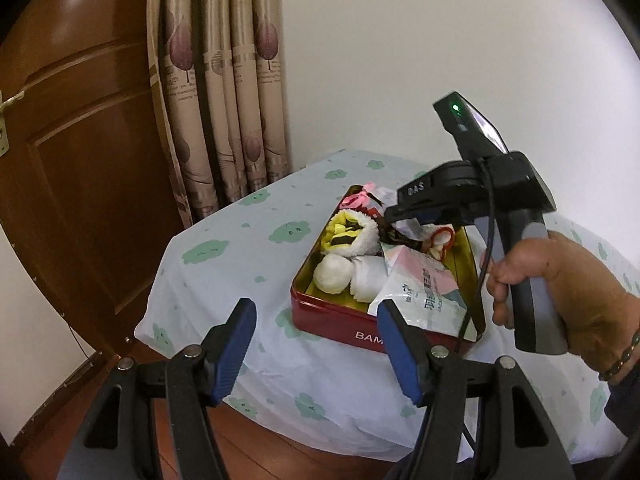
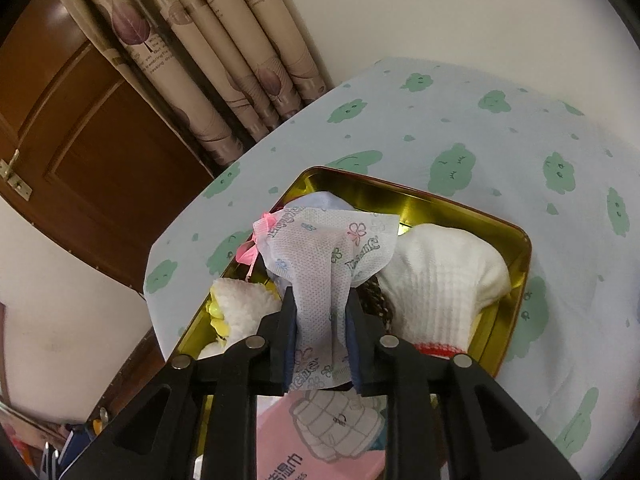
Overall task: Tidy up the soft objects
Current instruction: 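Lower the wipe into the tin and open the right tool, then reach the left tool to the orange rubber duck and grasp it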
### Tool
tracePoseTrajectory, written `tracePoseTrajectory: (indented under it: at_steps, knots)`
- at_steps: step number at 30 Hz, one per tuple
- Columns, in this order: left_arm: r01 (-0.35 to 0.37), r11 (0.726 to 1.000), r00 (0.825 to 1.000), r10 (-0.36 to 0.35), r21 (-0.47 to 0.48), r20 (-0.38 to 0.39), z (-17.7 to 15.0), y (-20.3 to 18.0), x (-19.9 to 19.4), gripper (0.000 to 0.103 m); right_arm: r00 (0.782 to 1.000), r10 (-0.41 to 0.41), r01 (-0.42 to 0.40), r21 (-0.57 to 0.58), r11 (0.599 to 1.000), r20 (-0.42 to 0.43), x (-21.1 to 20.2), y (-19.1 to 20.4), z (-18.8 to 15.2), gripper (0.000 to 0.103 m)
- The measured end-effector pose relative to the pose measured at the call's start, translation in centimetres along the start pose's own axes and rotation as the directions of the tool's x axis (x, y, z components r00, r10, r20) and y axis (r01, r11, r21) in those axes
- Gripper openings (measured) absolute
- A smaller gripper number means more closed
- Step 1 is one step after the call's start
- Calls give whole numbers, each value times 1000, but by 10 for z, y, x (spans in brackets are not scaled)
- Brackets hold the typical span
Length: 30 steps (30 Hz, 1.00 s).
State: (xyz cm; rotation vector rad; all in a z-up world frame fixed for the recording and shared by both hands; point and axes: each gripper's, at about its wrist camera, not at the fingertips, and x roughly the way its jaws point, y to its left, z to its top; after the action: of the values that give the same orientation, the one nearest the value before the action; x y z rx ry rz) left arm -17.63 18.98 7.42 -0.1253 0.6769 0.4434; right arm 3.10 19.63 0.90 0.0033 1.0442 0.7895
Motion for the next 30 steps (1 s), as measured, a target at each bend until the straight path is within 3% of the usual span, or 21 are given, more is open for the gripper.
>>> tracePoseTrajectory:
  at_steps: [6, 12, 19, 21, 23, 27, 29, 30]
  knots:
    - [-4, 1000, 1000, 4, 2, -4, 0, 0, 1, 64, 1000, 4, -4, 16, 1000, 10, -2, 0, -2, 60]
    - [-15, 1000, 1000, 15, 18, -10, -1, -3, 3, 64, 997, 33, -33, 0, 999, 65, -27, 4, -12, 67]
    - [-26, 998, 1000, 27, 49, -14, -4, -8, 3, 65, 970, 24, -33, 32, 999, 240, -105, -26, -59, 83]
    - [-28, 998, 999, 29, 56, -15, -5, -10, 3, 64, 962, -41, 28, 53, 998, 270, -126, -45, -84, 83]
    - [-27, 998, 999, 29, 63, -19, -6, -12, 4, 64, 943, -156, 140, 73, 987, 294, -145, -69, -114, 84]
    - [-45, 995, 999, 45, 93, -5, -8, -20, 2, 65, 860, -427, 405, 137, 904, 279, -178, -133, -179, 88]
    - [-44, 993, 999, 43, 109, 7, -9, -24, 0, 64, 830, -506, 472, 187, 862, 234, -192, -169, -206, 88]
    - [-39, 992, 999, 38, 117, 13, -10, -27, -1, 65, 805, -555, 514, 222, 828, 207, -202, -193, -221, 88]
